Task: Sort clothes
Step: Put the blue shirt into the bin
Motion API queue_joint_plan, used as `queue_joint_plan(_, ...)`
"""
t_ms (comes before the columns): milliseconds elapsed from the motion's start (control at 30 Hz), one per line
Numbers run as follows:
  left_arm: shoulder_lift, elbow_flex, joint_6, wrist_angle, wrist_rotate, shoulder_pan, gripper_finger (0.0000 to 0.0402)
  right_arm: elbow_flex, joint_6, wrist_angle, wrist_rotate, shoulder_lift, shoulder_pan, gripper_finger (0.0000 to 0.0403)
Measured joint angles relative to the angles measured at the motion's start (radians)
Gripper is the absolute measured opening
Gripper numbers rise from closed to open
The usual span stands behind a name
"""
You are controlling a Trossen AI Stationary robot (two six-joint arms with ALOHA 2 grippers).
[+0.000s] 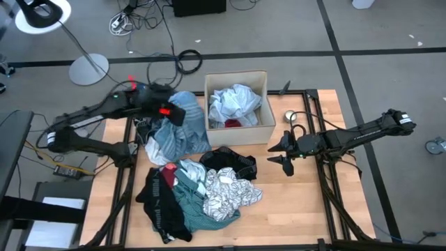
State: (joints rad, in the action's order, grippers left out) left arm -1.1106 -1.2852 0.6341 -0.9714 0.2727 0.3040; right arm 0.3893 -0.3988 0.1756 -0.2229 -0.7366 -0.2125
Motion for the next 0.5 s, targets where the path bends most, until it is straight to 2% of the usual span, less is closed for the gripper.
queue_joint_plan(200, -0.026, -0.198, -0.048, 0.037, 0.121, -0.105, 0.0000, 0.000, 0.001, -0.009, -0.020, -0.010, 0.000, 0.0197)
queue_joint_plan(500, -0.189, -0.502, -0.265, 0.275, 0.122, -0.122, 0.0000, 0.000, 0.001, -0.009, -0.023, -0.016, 0.000, 0.0197)
